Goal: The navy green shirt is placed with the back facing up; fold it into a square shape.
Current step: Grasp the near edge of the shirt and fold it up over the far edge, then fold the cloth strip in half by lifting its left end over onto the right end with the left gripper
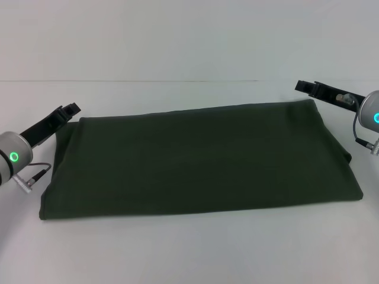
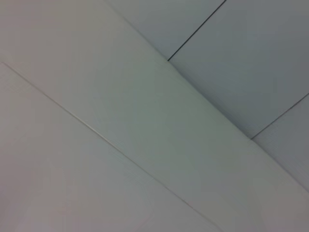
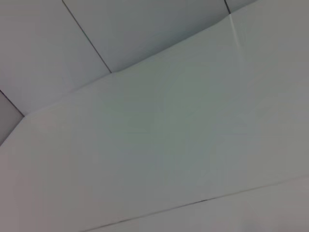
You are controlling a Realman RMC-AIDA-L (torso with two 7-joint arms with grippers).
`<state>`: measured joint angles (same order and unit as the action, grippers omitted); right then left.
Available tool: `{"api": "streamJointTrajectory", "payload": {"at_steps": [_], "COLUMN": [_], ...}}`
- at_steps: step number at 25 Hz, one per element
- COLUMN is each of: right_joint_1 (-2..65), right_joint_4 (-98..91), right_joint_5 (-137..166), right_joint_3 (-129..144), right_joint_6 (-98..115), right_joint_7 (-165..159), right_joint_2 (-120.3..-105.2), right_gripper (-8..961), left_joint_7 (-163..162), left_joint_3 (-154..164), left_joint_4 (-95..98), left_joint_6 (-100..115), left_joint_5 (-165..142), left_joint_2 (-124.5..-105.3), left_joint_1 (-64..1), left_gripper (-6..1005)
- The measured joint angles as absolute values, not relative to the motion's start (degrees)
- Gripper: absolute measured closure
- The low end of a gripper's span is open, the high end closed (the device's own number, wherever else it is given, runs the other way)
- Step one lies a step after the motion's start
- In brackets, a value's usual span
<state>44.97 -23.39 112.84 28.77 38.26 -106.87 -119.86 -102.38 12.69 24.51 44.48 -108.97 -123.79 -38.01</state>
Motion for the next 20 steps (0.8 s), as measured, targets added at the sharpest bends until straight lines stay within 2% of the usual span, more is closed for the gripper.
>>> {"api": "streamJointTrajectory", "payload": {"at_steps": [2, 6, 11, 13, 18, 20], "right_joint_1": [44.8, 44.2, 42.2, 41.0, 38.0, 36.9], "right_joint_4": [-23.3, -23.3, -24.3, -25.0, -26.8, -27.3], "right_joint_5": [112.0, 110.6, 107.8, 106.8, 106.0, 106.1], "right_joint_3": [28.8, 28.4, 28.7, 28.6, 28.7, 28.7], "right_joint_6": [38.2, 38.4, 42.2, 47.1, 60.6, 65.3], "right_joint_7": [-106.8, -106.7, -105.8, -104.0, -99.2, -96.6], "right_joint_2": [-119.86, -119.75, -119.51, -119.07, -117.93, -117.61], "right_gripper": [561, 470, 357, 312, 115, 117], "left_joint_7": [-101.9, -101.8, -102.0, -102.2, -103.0, -104.6], "left_joint_3": [12.8, 13.0, 14.1, 15.0, 16.3, 17.0], "left_joint_4": [23.8, 23.4, 23.4, 23.5, 23.6, 23.7], "left_joint_6": [43.6, 43.3, 46.3, 50.0, 62.9, 66.4], "left_joint_5": [-108.1, -107.6, -107.8, -107.8, -108.0, -108.0], "left_joint_2": [-123.80, -123.79, -123.43, -122.77, -120.19, -119.20], "left_joint_1": [-38.0, -38.1, -37.3, -36.6, -33.9, -32.8], "left_gripper": [815, 793, 615, 596, 550, 496]}}
